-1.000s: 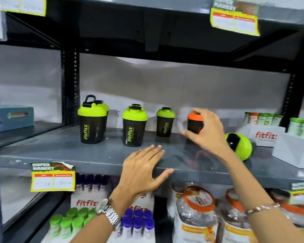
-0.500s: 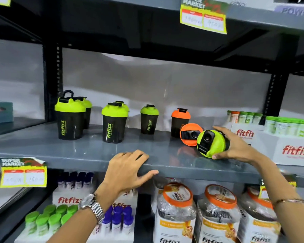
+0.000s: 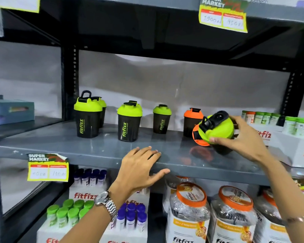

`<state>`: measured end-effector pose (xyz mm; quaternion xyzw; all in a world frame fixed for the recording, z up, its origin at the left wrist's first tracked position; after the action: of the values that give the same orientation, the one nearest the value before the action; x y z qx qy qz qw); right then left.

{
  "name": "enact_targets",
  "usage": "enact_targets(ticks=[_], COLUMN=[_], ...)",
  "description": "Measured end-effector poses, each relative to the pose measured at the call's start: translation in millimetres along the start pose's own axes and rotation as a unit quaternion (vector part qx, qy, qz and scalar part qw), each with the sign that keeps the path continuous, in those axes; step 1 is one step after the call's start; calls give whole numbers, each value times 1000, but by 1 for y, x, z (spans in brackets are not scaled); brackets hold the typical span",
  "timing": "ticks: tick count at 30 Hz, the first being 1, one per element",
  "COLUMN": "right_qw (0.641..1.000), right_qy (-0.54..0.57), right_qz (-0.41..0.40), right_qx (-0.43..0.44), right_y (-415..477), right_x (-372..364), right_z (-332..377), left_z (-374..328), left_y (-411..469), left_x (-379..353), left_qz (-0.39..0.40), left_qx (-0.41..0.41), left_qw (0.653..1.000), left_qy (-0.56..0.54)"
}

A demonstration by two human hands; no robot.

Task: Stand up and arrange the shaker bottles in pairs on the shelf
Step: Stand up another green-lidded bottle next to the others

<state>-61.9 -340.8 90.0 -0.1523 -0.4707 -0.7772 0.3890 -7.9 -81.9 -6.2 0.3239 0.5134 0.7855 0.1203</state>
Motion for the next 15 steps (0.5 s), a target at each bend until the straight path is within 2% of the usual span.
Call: enact_targets(ticks=[4,8,11,15], right_qw=[993,950,934,928], right_qy=[107,273,297,311], right_qz=[15,101,125,108], right_qx=[-52,-110,-151,-174], right_y=[21,35,44,50], right_x=[-31,-86,-116,-132], right_z=[34,69,74,70], left_z=[23,36,36,37], left_y=[-10,-16,-16,-16], left_x=[8,11,10,10], left_qz=[-7,18,25,16], left_qx=[39,50,61,63], left_qw=[999,999,998,998], left_qy=[11,7,-8,-20])
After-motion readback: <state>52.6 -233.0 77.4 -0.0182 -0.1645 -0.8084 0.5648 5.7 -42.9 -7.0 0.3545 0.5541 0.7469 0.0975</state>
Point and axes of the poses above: each hand's wrist, its own y-axis towards the middle knuckle, its own x-axis out of the back of the hand, z = x × y, the point moved 6 cm from there along y, towards the middle knuckle, and after that the axes turned 3 degrees about -x, right-handed, at the moved point
